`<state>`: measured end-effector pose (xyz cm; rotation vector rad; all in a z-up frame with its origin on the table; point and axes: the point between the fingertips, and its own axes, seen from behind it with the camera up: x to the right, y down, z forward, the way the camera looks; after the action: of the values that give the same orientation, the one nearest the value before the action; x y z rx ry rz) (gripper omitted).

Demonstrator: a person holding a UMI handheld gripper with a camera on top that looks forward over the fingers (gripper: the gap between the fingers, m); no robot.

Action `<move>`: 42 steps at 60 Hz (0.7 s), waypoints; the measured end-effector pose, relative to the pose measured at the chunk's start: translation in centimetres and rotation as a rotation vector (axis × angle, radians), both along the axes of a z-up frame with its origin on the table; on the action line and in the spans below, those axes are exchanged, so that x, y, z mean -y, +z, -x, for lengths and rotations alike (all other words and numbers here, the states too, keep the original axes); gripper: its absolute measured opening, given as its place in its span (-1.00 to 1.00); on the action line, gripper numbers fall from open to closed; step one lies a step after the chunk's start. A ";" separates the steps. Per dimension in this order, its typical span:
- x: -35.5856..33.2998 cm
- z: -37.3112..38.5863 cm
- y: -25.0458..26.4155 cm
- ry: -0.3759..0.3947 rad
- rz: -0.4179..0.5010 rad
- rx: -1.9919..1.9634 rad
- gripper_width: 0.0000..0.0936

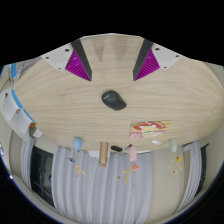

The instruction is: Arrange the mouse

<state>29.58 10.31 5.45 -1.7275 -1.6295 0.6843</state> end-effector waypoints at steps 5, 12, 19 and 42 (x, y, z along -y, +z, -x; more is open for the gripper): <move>-0.3 2.1 -0.7 0.012 0.007 -0.001 0.82; -0.5 5.1 -2.2 0.033 0.020 0.007 0.82; -1.2 8.0 -3.7 0.047 0.008 0.018 0.81; -3.4 15.5 -6.5 0.022 0.015 0.037 0.84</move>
<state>14.04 13.71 -1.02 -1.7445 -1.6752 0.6798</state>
